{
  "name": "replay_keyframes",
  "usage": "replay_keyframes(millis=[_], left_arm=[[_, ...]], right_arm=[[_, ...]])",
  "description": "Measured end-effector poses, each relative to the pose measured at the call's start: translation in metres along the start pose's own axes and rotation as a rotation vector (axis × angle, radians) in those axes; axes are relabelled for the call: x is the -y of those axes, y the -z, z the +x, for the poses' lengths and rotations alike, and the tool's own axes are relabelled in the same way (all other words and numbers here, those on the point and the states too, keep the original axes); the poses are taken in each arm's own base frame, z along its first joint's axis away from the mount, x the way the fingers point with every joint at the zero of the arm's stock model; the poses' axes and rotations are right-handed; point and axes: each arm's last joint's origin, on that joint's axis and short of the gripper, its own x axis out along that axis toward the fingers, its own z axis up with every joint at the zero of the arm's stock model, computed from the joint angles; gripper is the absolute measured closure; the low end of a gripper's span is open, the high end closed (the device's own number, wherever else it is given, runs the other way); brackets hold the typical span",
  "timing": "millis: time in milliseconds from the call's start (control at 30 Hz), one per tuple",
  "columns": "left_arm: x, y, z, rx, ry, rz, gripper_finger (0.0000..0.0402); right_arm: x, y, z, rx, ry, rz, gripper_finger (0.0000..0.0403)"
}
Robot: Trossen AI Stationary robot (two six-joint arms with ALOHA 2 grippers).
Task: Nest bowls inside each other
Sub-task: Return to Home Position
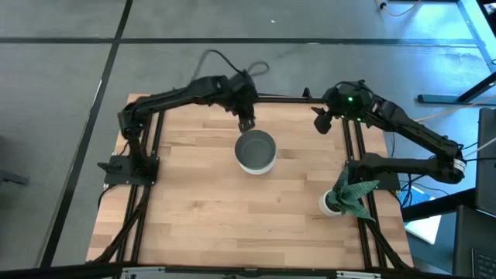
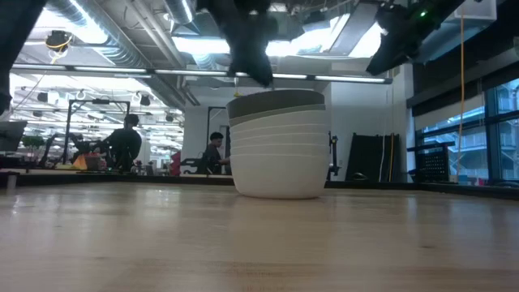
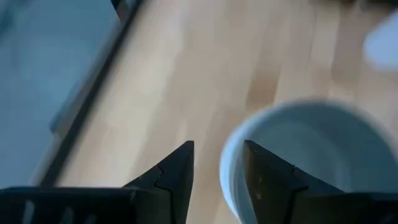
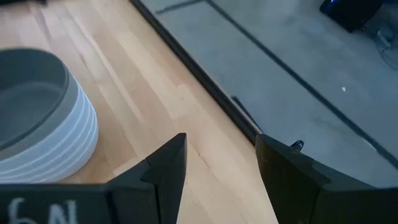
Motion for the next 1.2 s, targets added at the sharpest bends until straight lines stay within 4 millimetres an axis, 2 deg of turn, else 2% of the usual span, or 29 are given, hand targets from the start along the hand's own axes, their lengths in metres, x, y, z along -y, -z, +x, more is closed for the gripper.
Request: replay_keyframes(millis=[200,333,467,567,900,1000,1200], left_arm=[[-0.004,-0.01,-0.065,0.247,-0.035,0.03,0.0271],[-0.004,0.002,-0.099,0.335,-0.068,0.037,0.0272],[-0.003,0.026,-0.122,0.421,-0.136,0.023,0.0272],[0.0,0.049,-0.133,0.493,-0.152,0.022,0.0272],[0.005,0.126,-0.147,0.621,-0.212,0.001,0.0272],[0.006,0.141,-0.149,0.66,-0.215,-0.021,0.0272],[0.007,0.163,-0.152,0.719,-0.234,-0.032,0.0272]], right_arm=[[0.004,0.003,-0.033,0.115,0.019,0.017,0.021],[0.007,0.007,-0.056,0.196,0.025,0.046,0.021],[0.009,0.012,-0.073,0.254,0.028,0.062,0.021],[0.01,0.017,-0.082,0.277,0.029,0.069,0.021],[0.012,0.025,-0.096,0.302,0.072,0.054,0.021],[0.01,0.035,-0.091,0.314,0.074,0.049,0.021],[0.005,0.069,-0.072,0.373,0.078,0.062,0.021]])
